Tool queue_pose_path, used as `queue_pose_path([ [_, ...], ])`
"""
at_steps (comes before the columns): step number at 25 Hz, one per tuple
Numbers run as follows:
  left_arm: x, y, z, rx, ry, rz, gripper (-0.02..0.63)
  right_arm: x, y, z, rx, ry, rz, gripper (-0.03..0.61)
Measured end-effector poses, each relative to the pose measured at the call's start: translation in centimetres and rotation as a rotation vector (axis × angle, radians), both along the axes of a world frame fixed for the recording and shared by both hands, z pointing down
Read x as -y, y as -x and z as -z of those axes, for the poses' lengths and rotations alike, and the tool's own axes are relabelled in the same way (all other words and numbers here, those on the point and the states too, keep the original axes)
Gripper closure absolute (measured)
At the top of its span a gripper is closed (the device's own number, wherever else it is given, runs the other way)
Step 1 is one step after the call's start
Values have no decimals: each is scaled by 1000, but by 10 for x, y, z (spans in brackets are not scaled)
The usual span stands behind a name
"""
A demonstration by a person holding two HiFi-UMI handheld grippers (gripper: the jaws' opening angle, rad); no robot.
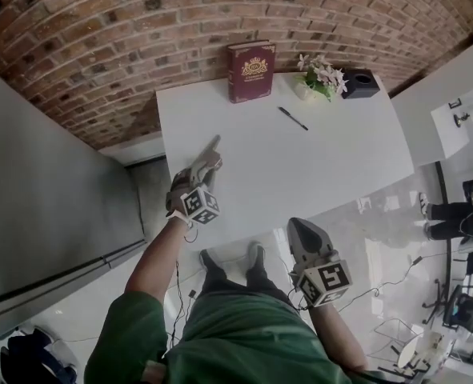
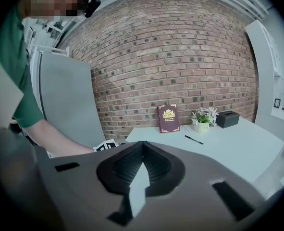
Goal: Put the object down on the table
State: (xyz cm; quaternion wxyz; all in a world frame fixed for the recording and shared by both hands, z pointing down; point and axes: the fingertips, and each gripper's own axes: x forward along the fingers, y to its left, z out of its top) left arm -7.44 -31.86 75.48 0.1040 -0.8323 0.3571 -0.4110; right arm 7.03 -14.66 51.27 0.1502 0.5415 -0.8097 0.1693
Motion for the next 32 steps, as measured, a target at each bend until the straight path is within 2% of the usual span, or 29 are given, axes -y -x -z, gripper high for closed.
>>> queue_pose_path([
  [8,-6,24,45,-112,-5,150,503,16,1,2,53,-35,27,575],
  [17,-26,35,130,-279,-31,268,514,40,6,25,103,-121,100,575],
  [25,-60,32,228,-436,-125,351,543,55,2,61,112,-233,114,577],
  [32,-94,18,299,-575,-217,363,565,57,0,90,152,-315,135,577],
])
